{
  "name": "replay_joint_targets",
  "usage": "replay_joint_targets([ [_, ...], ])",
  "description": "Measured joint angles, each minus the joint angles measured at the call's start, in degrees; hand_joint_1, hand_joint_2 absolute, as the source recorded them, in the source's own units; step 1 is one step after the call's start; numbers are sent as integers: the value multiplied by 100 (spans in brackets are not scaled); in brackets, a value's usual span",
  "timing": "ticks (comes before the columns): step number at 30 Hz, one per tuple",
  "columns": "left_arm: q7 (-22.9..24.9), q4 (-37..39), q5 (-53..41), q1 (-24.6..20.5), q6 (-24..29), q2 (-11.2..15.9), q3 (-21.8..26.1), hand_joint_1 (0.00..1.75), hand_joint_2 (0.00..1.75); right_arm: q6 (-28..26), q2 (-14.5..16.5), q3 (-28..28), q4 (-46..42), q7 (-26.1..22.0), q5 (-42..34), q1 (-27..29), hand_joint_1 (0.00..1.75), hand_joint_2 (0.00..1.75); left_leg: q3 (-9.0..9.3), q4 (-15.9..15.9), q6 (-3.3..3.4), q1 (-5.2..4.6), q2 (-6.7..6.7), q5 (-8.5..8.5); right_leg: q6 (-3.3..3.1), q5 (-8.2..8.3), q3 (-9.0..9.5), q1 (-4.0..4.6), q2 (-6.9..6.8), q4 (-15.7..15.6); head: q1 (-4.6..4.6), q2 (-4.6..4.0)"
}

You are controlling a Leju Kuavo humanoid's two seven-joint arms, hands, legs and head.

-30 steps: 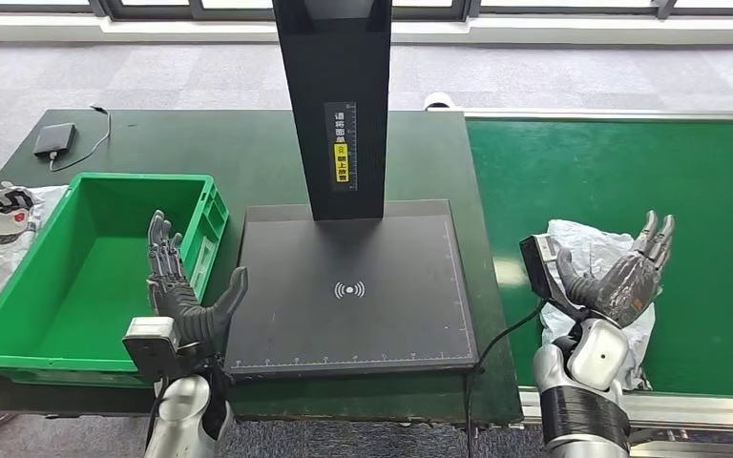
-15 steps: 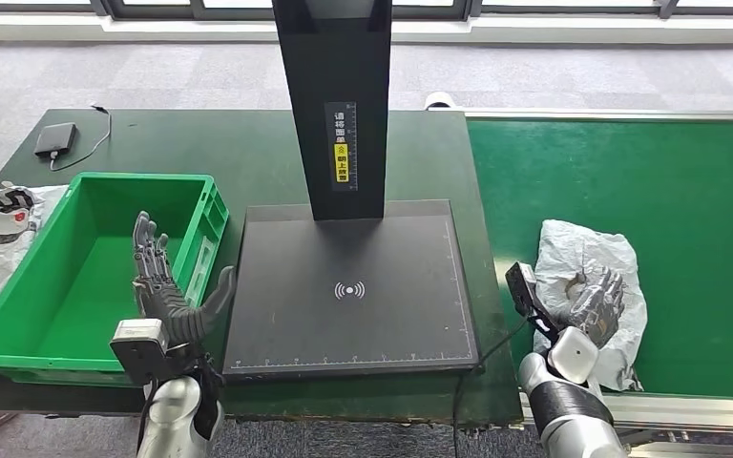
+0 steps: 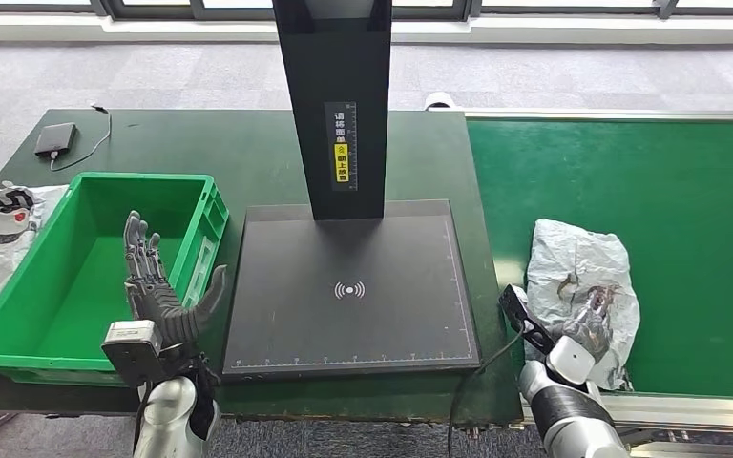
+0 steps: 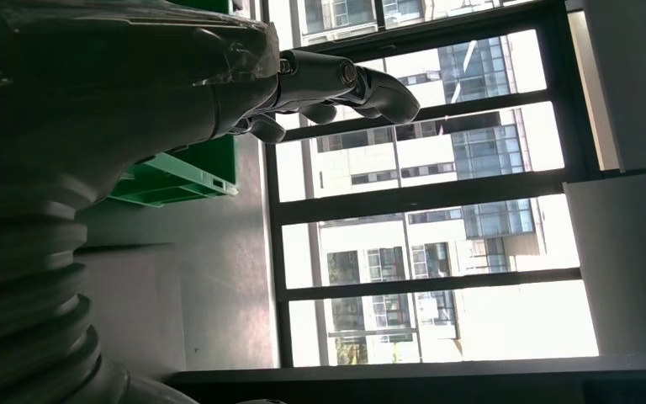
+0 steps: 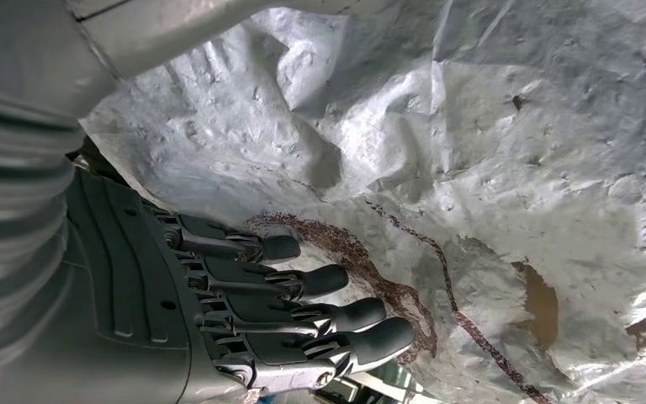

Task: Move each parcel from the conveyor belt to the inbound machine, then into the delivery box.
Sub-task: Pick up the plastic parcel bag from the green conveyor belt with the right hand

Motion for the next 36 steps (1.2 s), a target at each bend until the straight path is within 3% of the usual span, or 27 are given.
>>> replay_joint_targets([
  [10,0,-1,0,0,-2,0,0,0,175,164,-17,-5,42,11,0,-1,1,175,0,0,0,0,0,0,0,0,0,0,0,0,-1,0],
  [14,2,7,0,-2,-24,0,0,0,175,449,-35,-18,56,16,0,-17,175,175,1,0,0,0,0,0,0,0,0,0,0,0,-1,1],
  [23,0,104,-18,-18,-131,0,7,0,175,730,-86,-43,87,-38,0,-57,175,175,5,1,0,0,2,0,0,0,2,0,2,0,-2,-1],
  [36,0,228,-31,-35,-156,0,7,0,175,650,-120,-149,109,-127,0,-77,175,175,6,1,0,0,1,-1,1,-1,2,0,1,0,-2,-1],
])
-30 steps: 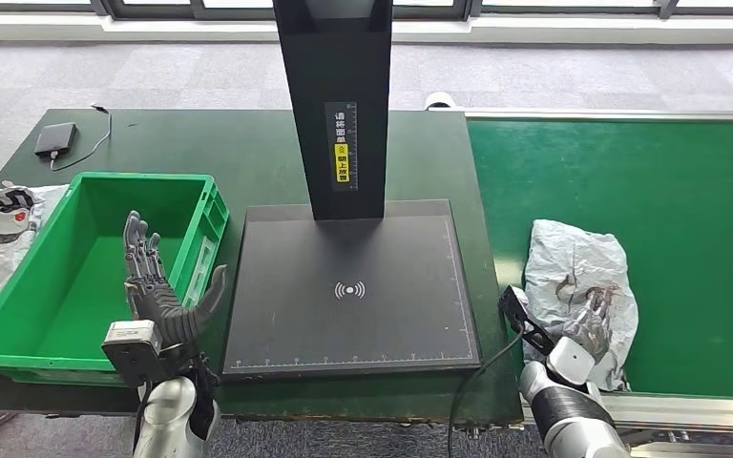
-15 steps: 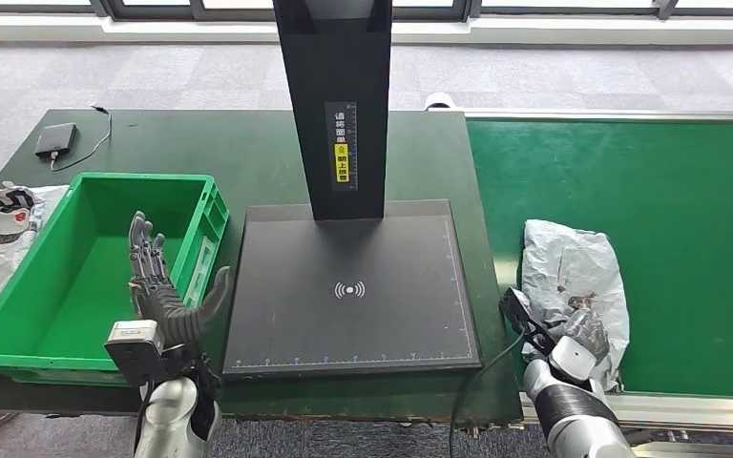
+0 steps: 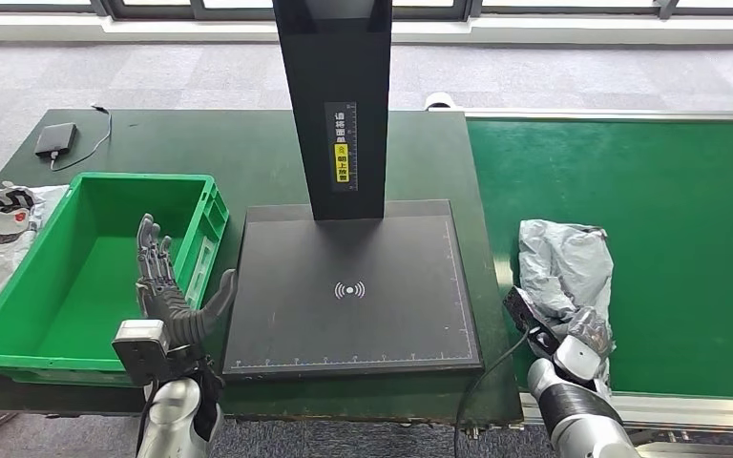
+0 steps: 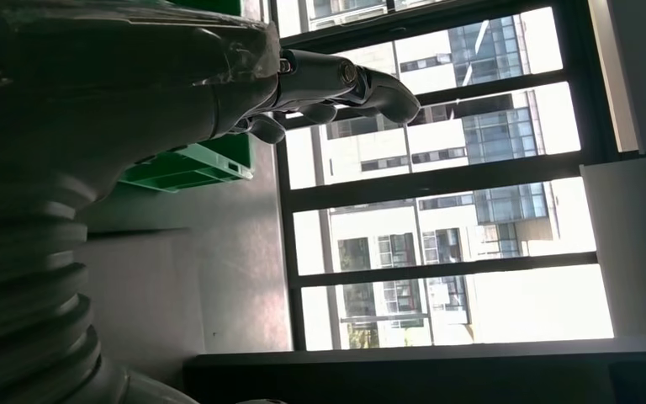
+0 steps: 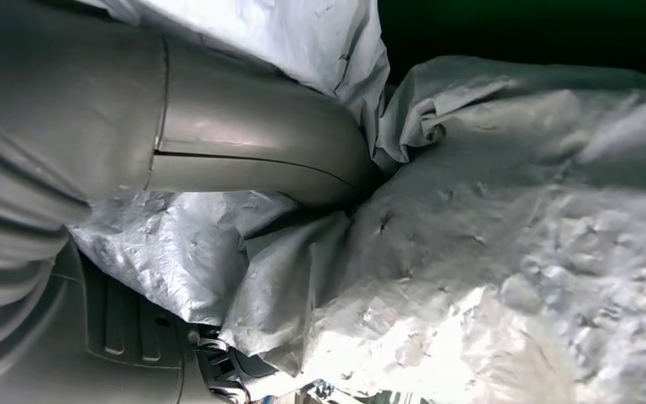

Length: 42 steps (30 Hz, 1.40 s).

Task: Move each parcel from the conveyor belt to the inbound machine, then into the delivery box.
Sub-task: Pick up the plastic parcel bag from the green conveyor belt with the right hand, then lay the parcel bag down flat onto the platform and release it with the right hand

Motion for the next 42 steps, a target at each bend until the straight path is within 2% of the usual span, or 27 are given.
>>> replay_joint_targets([
  [4,0,53,-26,-9,-18,0,0,0,175,-129,2,-36,0,-16,0,13,175,175,0,0,0,0,-1,0,0,0,0,0,-1,0,0,2],
  [7,0,87,-49,-12,-19,0,0,0,175,-514,7,-37,-1,-71,0,45,175,175,-3,0,0,-1,-2,0,0,0,1,-1,-1,0,0,2],
  [11,0,101,-78,-11,-19,0,3,0,175,-1679,75,-37,-102,-416,2,118,175,175,-5,0,0,-1,-1,0,0,0,0,-2,-1,0,1,2],
  [13,0,106,-84,-12,-19,0,6,0,175,-2263,163,-26,-398,-805,2,211,175,175,-5,0,0,-1,0,0,0,0,-1,-1,-1,0,1,2],
  [15,0,115,-84,-13,-19,0,9,0,175,-2561,296,33,-1004,-1290,2,406,175,175,-5,-1,0,0,-2,0,0,0,-1,0,-1,0,0,1],
  [19,0,140,-81,-18,-17,4,11,0,175,-2656,679,391,-2734,-2221,2,980,175,175,-4,-5,-3,3,0,-2,-6,-5,-5,4,-1,0,0,1],
  [22,0,168,-79,-23,-9,7,11,0,175,-2662,957,682,-3825,-2667,-5,1297,175,175,-4,-5,-5,6,3,-3,-9,-9,-8,6,1,1,0,2],
  [25,0,177,-48,-24,-3,7,11,0,175,-2661,1171,858,-4632,-3033,-55,1513,175,175,-4,-5,-5,6,-1,-3,-9,-11,-6,6,-3,0,0,1],
  [31,0,206,16,-32,42,9,-11,0,175,-2654,1566,885,-5748,-4152,-395,1770,175,175,-2,-4,-9,4,6,-7,-8,-11,-4,4,5,0,0,0],
  [35,0,239,55,-43,101,13,-41,0,175,-2650,1603,1042,-5730,-4284,-446,1737,175,175,-1,-5,-10,4,8,-9,-8,-11,0,4,7,0,2,1],
  [42,0,299,98,-72,113,14,-163,0,175,-2624,1668,1869,-4033,-3906,-102,1363,175,175,4,-6,-15,10,7,-7,-10,-10,2,9,2,2,0,1],
])
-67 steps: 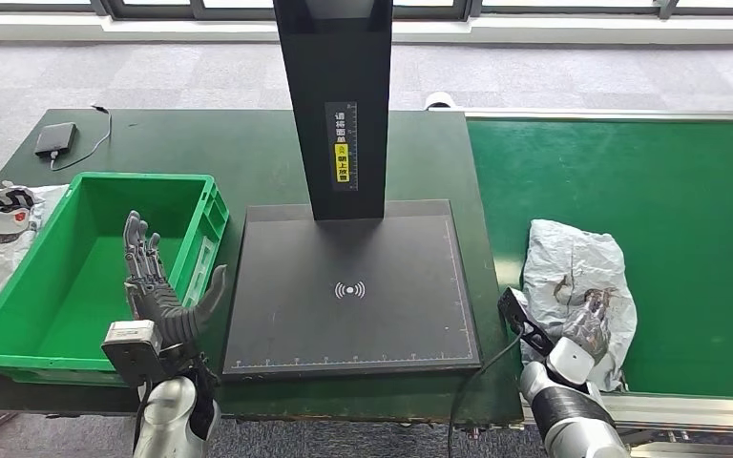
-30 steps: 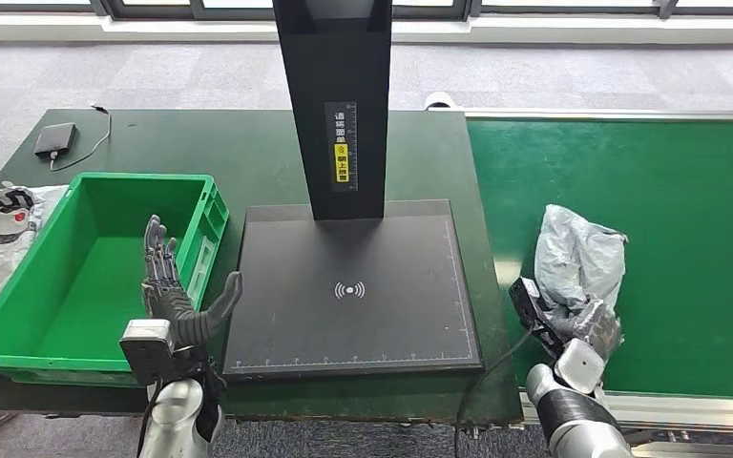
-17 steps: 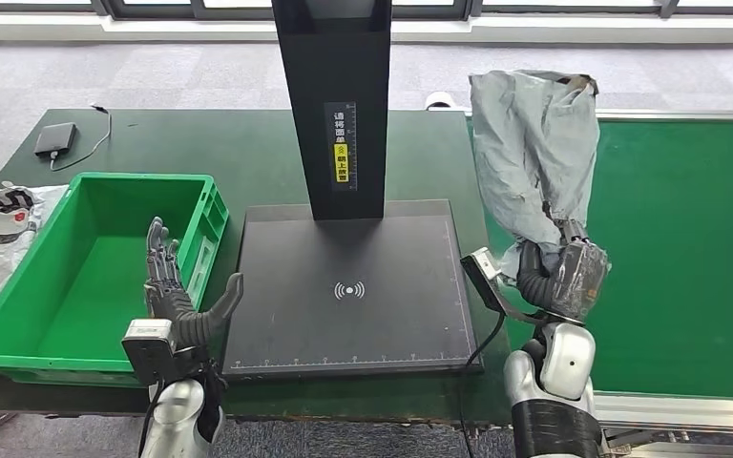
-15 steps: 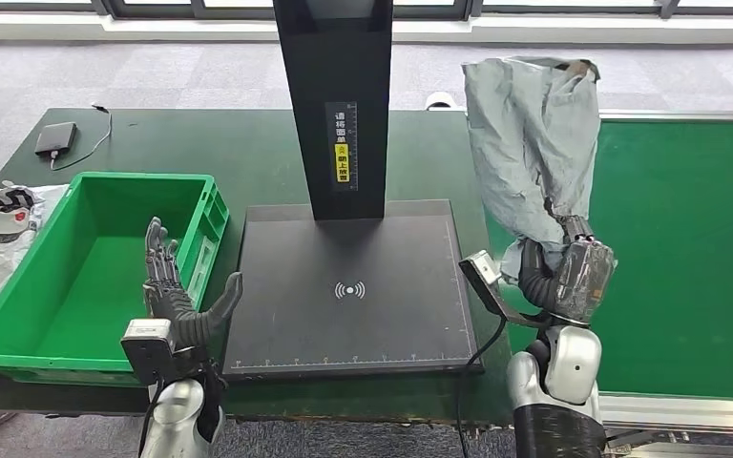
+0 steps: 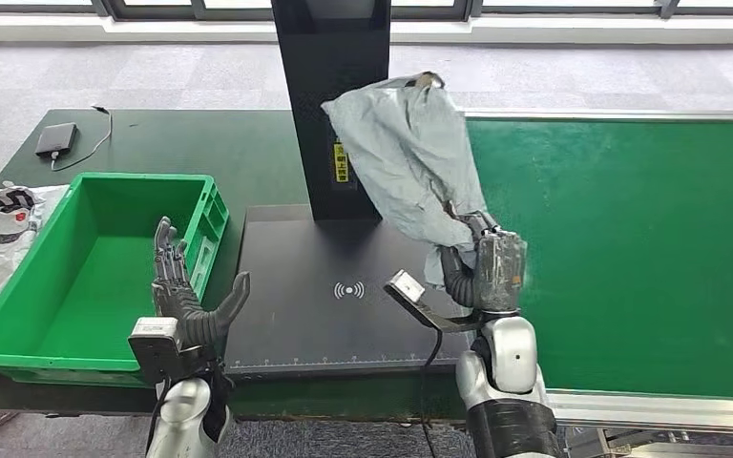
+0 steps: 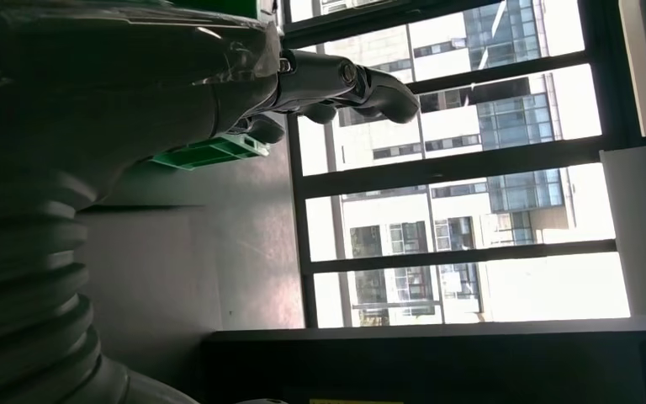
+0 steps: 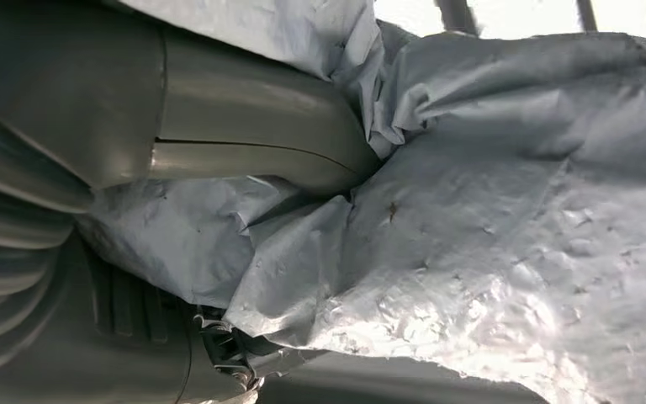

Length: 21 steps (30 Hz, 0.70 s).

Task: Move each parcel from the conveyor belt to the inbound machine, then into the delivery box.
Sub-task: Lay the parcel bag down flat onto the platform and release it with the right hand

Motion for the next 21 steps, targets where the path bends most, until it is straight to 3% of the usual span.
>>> replay_joint_targets([
  [10,0,0,52,-1,48,2,-20,0,175,-9,147,492,1910,265,-67,-539,175,175,-4,0,-4,4,-1,-4,-7,-6,-2,3,2,2,0,1],
  [11,0,0,53,-1,54,3,-20,0,175,-9,166,536,2109,291,-106,-598,151,175,-4,0,-4,4,-1,-4,-7,-6,-2,2,2,2,0,1],
  [13,0,0,63,0,81,4,-21,0,175,13,192,651,2439,351,-214,-688,81,175,-5,0,-4,4,-4,-4,-7,-6,-2,2,0,2,0,1],
  [14,0,-1,82,0,97,5,-23,0,175,47,201,720,2588,380,-285,-731,38,175,-5,0,-4,4,-4,-4,-7,-6,-3,3,0,2,0,1],
  [15,0,-2,100,0,111,7,-24,0,175,91,207,792,2723,400,-369,-772,17,175,-4,0,-4,4,-4,-4,-7,-6,-3,3,0,2,0,1],
  [17,0,-3,123,0,120,8,-25,0,175,193,209,918,2945,338,-584,-838,0,175,-4,0,-4,4,-4,-4,-7,-6,-3,3,0,2,0,1],
  [18,0,-3,113,0,119,8,-25,0,175,263,209,960,3027,215,-754,-862,0,175,-4,0,-4,4,-4,-4,-7,-6,-3,3,0,2,0,1],
  [21,0,-1,58,-2,103,8,-25,0,175,575,210,1012,3162,-614,-1712,-905,0,175,-4,0,-4,4,-4,-4,-7,-6,-3,3,0,2,0,1],
])
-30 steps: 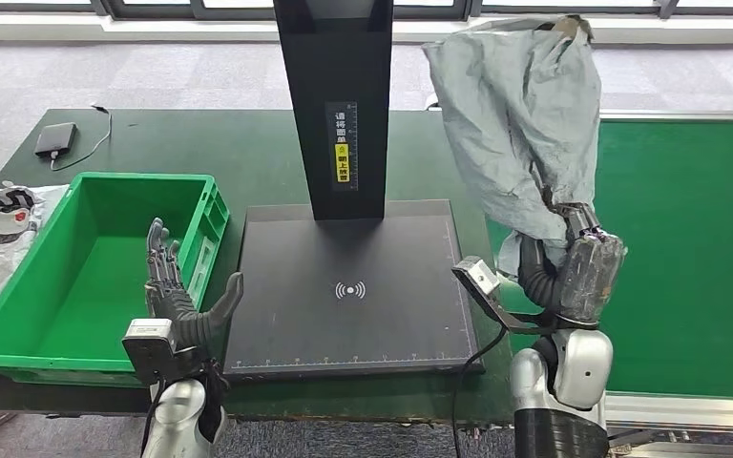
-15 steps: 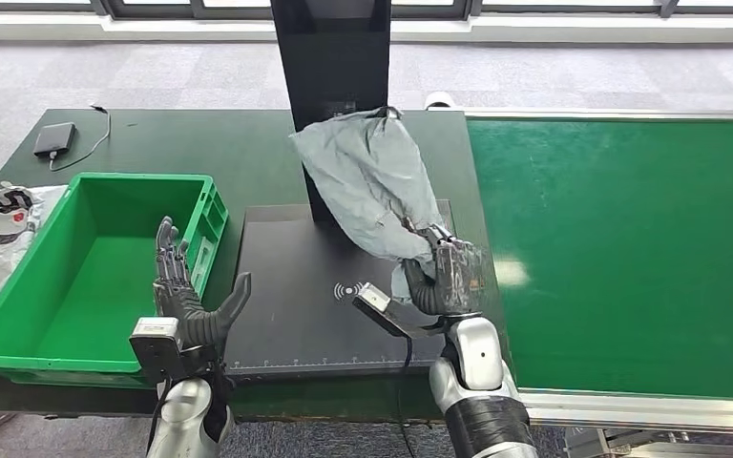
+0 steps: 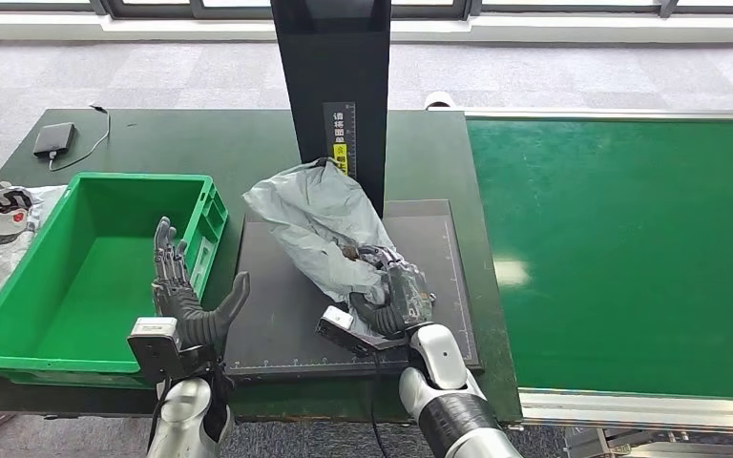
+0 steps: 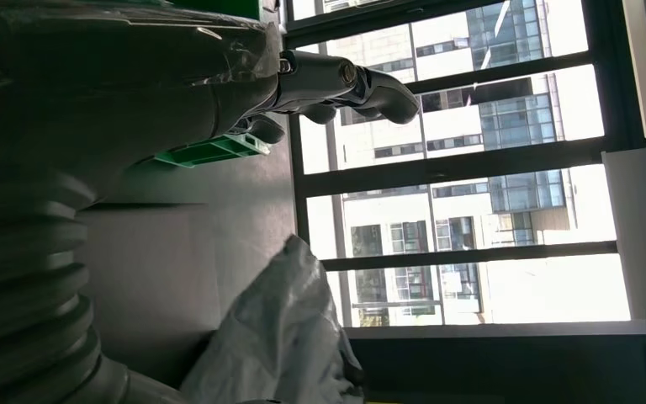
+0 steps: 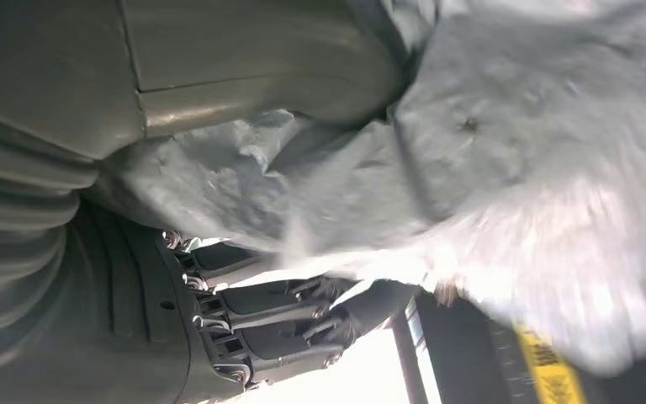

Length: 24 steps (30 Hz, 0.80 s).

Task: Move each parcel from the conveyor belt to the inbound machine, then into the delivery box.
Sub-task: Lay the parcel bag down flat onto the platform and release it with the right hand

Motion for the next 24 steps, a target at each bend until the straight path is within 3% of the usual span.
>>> replay_joint_targets([
  [2,0,1,-17,0,-13,0,0,0,175,135,1,15,16,-531,-616,-10,0,175,0,0,0,0,0,0,0,0,0,0,0,0,0,1],
  [4,0,1,-23,0,-19,0,0,0,175,183,2,29,25,-726,-845,-21,0,175,0,0,0,0,1,0,0,0,0,0,0,0,0,0],
  [22,0,1,-35,0,-27,0,0,0,175,217,2,82,61,-825,-982,-41,0,175,0,0,0,0,1,0,0,0,0,0,0,0,0,-1],
  [24,0,1,-57,0,-27,0,1,0,175,171,2,100,59,-988,-1256,-41,0,87,0,0,0,0,1,0,0,0,0,0,0,0,0,-2],
])
